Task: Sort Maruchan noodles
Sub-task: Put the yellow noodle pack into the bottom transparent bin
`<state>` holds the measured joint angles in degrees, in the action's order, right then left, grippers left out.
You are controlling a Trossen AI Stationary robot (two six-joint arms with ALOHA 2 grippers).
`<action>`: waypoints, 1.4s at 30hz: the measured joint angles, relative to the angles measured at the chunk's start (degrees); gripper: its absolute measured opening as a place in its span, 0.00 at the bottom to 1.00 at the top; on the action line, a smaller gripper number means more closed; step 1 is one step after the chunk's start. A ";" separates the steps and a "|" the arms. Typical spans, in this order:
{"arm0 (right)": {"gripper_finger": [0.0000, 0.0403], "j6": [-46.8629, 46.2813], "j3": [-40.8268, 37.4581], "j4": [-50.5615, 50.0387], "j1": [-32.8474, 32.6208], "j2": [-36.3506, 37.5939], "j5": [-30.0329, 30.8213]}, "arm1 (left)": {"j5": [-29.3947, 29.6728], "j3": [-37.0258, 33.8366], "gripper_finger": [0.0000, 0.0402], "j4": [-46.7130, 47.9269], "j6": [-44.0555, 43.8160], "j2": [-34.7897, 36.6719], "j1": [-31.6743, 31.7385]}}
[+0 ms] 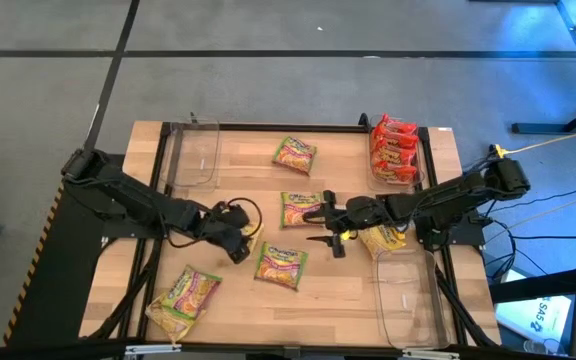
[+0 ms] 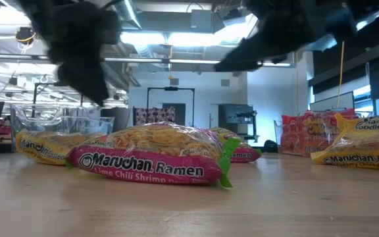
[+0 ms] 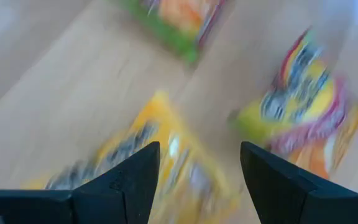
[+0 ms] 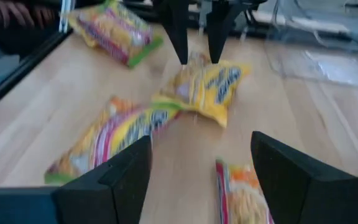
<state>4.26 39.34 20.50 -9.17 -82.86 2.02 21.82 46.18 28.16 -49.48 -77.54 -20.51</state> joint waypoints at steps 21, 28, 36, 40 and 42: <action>0.82 -6.43 38.76 -11.45 9.59 -36.44 -5.43 | 9.03 -9.89 0.54 -1.85 -17.65 -2.34 -15.83; 0.81 -9.40 45.89 -11.61 10.09 -44.70 -8.31 | 10.93 -17.34 0.54 -15.24 -16.45 -2.32 -18.63; 0.81 -14.12 46.67 -11.67 10.08 -45.73 -15.79 | 12.75 -19.97 0.54 -18.82 -17.46 -2.30 -19.23; 0.81 -17.36 46.67 -11.61 10.07 -45.73 -18.95 | 13.28 -19.99 0.54 -19.40 -17.02 -2.32 -19.21; 0.81 -18.44 46.65 -12.19 10.05 -45.73 -19.69 | 13.61 -19.99 0.54 -20.18 -16.16 -2.32 -19.15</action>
<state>-14.19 86.00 8.30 0.88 -128.60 -17.67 35.43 26.20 7.98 -65.64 -79.85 -39.66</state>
